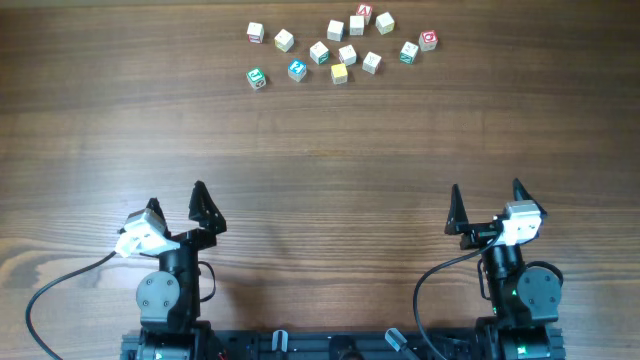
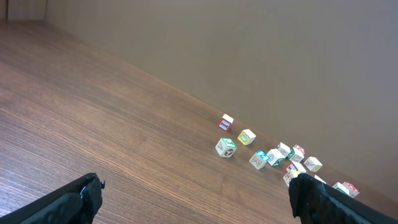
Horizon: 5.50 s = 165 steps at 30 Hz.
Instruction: Form a circle
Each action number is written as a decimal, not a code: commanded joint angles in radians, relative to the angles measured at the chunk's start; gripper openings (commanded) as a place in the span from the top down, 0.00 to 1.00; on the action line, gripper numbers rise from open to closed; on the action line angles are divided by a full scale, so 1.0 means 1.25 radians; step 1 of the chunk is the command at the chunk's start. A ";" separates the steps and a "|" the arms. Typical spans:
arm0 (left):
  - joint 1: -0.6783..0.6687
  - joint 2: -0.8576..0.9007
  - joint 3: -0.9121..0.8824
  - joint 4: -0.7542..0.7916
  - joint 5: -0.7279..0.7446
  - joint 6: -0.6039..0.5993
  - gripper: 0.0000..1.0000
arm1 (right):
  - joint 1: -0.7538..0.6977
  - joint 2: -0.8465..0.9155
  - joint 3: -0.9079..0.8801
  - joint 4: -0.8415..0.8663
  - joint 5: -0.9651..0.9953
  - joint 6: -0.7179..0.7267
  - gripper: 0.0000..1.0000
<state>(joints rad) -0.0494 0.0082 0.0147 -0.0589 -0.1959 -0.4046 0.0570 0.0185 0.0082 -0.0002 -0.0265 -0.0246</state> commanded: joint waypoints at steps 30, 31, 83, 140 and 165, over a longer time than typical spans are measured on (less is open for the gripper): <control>0.006 -0.004 -0.007 0.004 0.003 0.004 0.00 | -0.003 -0.009 -0.002 0.002 -0.016 0.001 0.00; 0.006 -0.004 -0.007 0.004 0.003 0.004 0.00 | -0.003 -0.009 -0.002 0.002 -0.016 0.001 0.00; 0.006 0.158 0.291 -0.179 0.197 0.133 0.00 | -0.003 -0.009 -0.002 0.002 -0.016 0.001 0.01; -0.164 1.602 1.282 -0.028 0.332 0.384 0.00 | -0.003 -0.009 -0.002 0.002 -0.016 0.001 0.00; -0.151 1.870 1.282 -0.011 0.324 0.384 0.19 | -0.003 -0.009 -0.002 0.002 -0.016 0.001 0.00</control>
<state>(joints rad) -0.2409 2.3280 1.6012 -0.0795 0.2070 0.0650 0.0570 0.0166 0.0078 -0.0002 -0.0265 -0.0246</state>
